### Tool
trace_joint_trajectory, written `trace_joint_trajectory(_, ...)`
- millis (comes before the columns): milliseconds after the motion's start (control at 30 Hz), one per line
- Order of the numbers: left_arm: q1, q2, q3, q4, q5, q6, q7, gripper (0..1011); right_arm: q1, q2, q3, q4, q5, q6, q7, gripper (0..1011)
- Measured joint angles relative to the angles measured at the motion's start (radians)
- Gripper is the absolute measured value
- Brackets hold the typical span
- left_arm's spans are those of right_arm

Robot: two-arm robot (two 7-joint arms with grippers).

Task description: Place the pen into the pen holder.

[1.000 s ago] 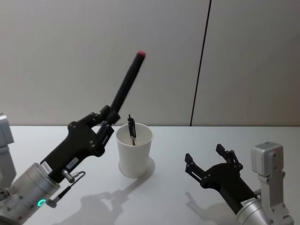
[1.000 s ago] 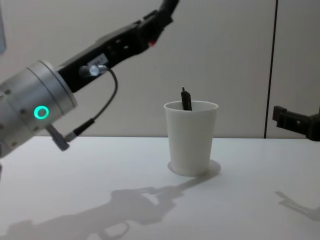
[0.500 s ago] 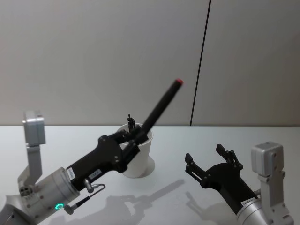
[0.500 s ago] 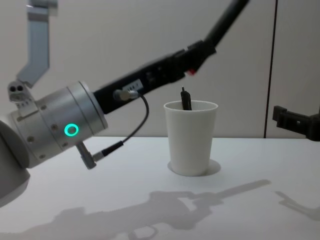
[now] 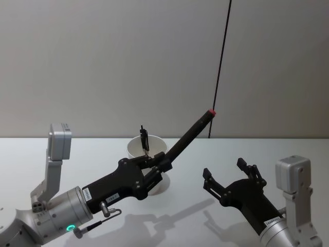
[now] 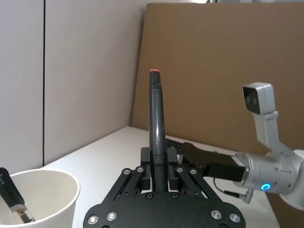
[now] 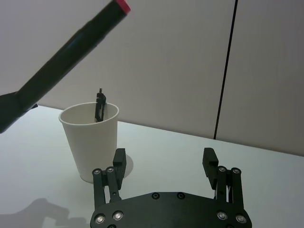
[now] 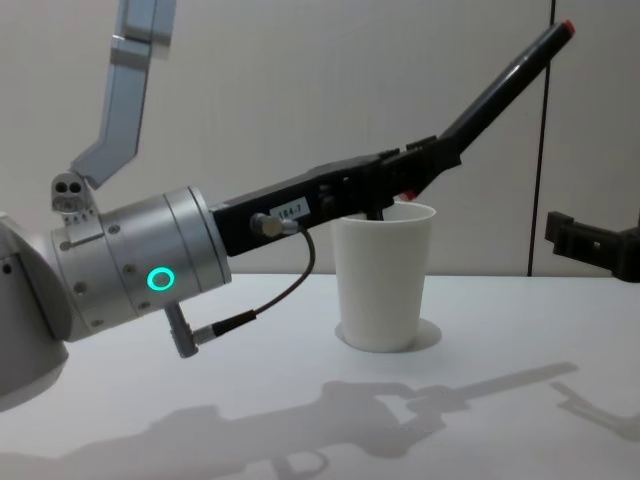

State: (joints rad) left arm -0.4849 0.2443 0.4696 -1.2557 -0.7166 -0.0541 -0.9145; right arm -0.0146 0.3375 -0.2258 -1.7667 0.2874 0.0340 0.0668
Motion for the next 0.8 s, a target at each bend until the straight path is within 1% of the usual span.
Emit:
trace_joint_trajectory(333, -0.016, 0.018, 0.023, -0.002, 0.035, -0.017, 0.023, 201, 0.000, 0.000, 0.000, 0.000, 0.000, 0.000, 0.000, 1001)
trace_joint_trajectory(633, -0.021, 0.027, 0.032, -0.008, 0.049, -0.027, 0.032, 202, 0.000, 0.000, 0.000, 0.000, 0.000, 0.000, 0.001, 1001)
trace_joint_trajectory(800, -0.023, 0.030, 0.035, -0.010, 0.054, -0.032, 0.036, 202, 0.000, 0.007, 0.004, -0.004, 0.009, -0.001, 0.024, 1001)
